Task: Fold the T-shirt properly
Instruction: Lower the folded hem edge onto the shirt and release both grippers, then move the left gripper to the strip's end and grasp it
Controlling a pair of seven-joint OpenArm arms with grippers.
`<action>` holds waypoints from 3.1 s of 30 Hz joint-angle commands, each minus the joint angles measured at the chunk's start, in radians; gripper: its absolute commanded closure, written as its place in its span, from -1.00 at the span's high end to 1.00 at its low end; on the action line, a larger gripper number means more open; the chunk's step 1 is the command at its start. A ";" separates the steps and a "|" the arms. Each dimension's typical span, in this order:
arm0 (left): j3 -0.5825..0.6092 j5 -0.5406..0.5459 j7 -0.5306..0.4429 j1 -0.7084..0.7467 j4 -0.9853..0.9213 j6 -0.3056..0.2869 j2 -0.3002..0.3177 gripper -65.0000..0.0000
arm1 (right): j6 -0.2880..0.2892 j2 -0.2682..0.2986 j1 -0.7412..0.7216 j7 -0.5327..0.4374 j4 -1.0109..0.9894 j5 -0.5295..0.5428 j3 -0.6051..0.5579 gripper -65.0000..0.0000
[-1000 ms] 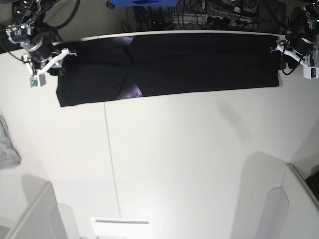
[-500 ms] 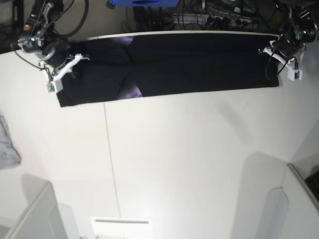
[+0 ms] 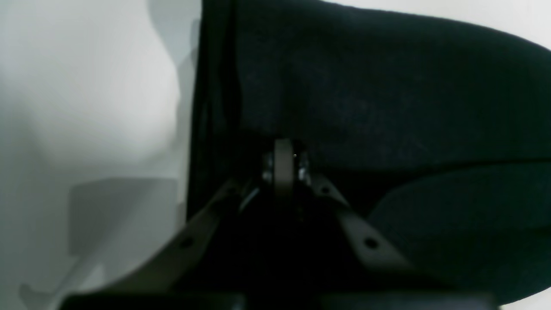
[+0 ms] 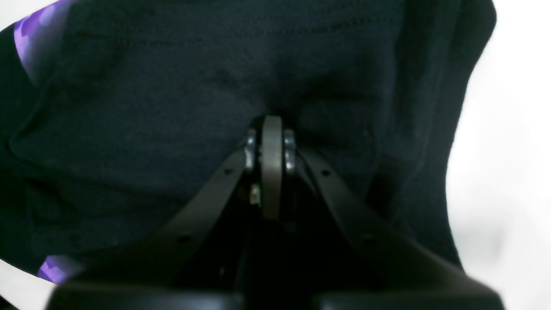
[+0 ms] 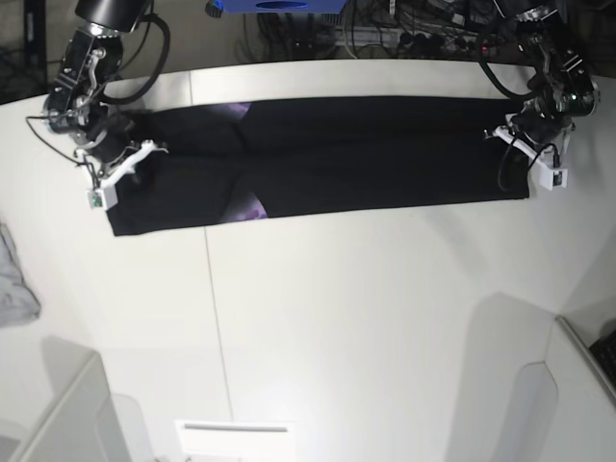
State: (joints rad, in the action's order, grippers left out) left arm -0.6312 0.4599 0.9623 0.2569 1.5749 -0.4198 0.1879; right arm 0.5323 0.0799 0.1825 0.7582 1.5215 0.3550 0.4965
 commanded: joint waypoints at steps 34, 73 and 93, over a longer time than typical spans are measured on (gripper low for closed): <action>-0.341 0.431 0.043 0.106 0.287 0.000 -0.008 0.26 | -0.061 -0.079 0.001 0.202 0.452 -0.053 -0.035 -1.00; 0.011 0.245 0.034 -0.064 -0.126 0.000 0.046 -0.56 | -0.059 -0.081 0.044 0.195 0.457 -0.053 -0.035 -1.00; -0.040 0.245 0.042 -0.006 0.157 0.000 0.066 -1.00 | -0.059 -0.081 0.036 0.195 0.456 -0.053 -0.035 -1.00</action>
State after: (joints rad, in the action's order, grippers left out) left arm -0.6651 0.6922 1.0164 0.2543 1.7138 -0.4187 0.2375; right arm 0.4717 -0.0055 0.2272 0.9726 1.9575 0.2909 0.4599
